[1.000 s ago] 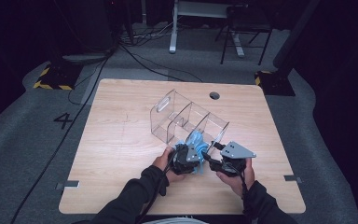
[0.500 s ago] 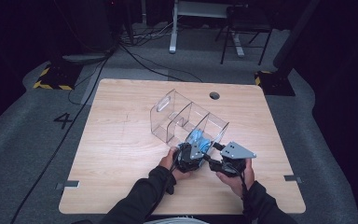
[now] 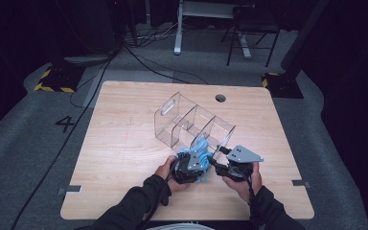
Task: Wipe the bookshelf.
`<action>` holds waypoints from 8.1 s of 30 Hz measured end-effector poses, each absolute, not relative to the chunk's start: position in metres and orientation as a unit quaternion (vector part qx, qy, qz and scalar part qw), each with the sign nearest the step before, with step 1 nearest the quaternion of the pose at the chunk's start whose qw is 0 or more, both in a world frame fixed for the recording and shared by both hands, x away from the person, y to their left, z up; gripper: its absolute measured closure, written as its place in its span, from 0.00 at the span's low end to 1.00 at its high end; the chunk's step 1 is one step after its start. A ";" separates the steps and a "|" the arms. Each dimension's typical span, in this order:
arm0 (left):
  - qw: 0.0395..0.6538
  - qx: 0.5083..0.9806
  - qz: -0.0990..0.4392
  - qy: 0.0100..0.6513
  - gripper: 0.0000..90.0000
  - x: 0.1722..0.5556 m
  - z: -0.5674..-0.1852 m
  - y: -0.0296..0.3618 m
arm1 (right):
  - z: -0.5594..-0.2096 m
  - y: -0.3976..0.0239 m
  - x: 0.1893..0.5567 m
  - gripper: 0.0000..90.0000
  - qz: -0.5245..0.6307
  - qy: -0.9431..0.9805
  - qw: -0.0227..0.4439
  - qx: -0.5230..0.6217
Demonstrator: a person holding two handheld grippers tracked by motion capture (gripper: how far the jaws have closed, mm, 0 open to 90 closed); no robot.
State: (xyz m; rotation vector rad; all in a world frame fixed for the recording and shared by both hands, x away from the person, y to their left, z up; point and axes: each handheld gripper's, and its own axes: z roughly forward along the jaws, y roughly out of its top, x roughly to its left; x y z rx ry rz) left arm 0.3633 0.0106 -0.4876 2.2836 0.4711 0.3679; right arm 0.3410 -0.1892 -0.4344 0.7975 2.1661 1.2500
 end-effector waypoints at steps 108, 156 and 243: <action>0.332 0.883 0.216 0.250 0.75 0.351 -0.452 0.161 | -0.464 -0.307 0.352 0.44 0.383 0.825 0.259 0.324; 0.348 0.823 0.223 0.388 0.27 0.367 -0.458 0.233 | -0.475 -0.306 0.358 0.41 0.365 0.836 0.239 0.335; 0.336 0.828 0.167 0.417 0.24 0.284 -0.504 0.291 | -0.504 -0.413 0.322 0.25 0.360 0.804 0.194 0.431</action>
